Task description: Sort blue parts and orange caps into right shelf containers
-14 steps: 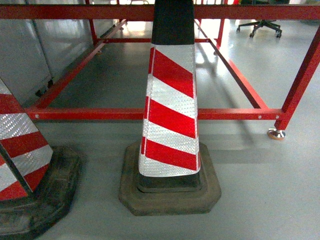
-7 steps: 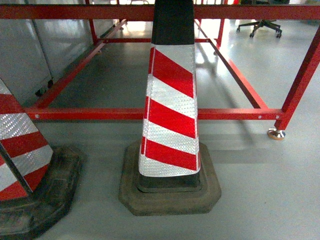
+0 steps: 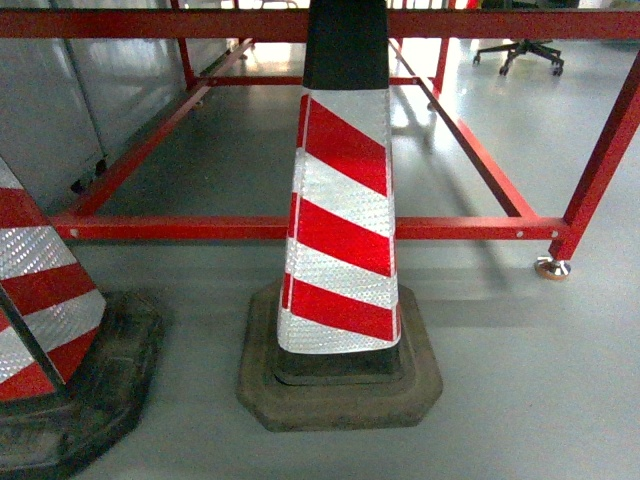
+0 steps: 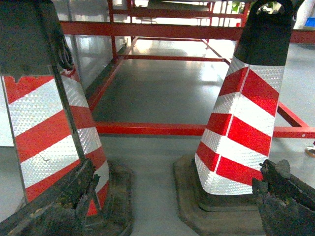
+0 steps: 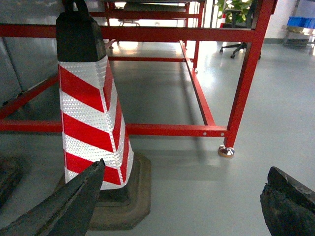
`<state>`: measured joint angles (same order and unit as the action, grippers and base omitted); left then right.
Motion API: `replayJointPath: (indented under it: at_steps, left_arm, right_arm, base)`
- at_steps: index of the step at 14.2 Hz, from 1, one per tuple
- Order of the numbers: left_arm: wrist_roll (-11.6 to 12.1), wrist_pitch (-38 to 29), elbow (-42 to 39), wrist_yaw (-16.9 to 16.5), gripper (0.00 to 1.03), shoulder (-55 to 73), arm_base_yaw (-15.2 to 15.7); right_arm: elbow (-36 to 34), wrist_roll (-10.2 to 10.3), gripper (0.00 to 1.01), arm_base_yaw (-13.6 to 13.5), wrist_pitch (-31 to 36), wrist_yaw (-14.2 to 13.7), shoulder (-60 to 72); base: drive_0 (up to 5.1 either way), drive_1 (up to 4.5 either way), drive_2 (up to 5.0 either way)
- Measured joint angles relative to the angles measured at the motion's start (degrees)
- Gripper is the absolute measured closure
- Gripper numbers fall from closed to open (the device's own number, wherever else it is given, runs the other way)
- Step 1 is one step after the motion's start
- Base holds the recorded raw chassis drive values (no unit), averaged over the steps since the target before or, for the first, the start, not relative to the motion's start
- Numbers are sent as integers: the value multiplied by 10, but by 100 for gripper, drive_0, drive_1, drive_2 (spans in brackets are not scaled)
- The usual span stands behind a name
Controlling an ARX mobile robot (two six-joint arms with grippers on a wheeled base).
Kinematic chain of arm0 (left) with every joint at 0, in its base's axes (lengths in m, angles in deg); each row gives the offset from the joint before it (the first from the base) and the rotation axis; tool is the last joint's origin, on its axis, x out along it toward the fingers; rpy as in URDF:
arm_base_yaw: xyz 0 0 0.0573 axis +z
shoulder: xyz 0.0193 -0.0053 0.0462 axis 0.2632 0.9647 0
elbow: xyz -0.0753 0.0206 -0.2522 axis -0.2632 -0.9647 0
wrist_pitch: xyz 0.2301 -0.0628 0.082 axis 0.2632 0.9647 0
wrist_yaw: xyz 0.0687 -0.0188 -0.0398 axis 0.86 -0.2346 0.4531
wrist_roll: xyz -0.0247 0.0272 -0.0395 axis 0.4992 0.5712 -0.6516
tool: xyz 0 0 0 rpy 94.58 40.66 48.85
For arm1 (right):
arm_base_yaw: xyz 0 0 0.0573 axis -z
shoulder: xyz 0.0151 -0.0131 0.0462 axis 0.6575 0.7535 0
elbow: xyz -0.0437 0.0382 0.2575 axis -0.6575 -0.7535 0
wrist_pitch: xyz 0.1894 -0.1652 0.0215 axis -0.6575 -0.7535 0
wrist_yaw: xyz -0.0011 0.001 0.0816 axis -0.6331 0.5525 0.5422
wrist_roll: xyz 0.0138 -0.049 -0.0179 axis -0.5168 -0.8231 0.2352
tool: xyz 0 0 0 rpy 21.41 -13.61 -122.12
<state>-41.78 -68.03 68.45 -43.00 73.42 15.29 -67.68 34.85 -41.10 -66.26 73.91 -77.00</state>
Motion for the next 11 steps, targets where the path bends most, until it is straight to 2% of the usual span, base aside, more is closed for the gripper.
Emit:
replayJointPath:
  at_steps: [11]
  left_arm:
    - [5, 1, 0, -1, 5, 0, 0]
  right_arm:
    - [0, 0, 3, 0, -1, -1, 0]
  base:
    - [0, 0, 0]
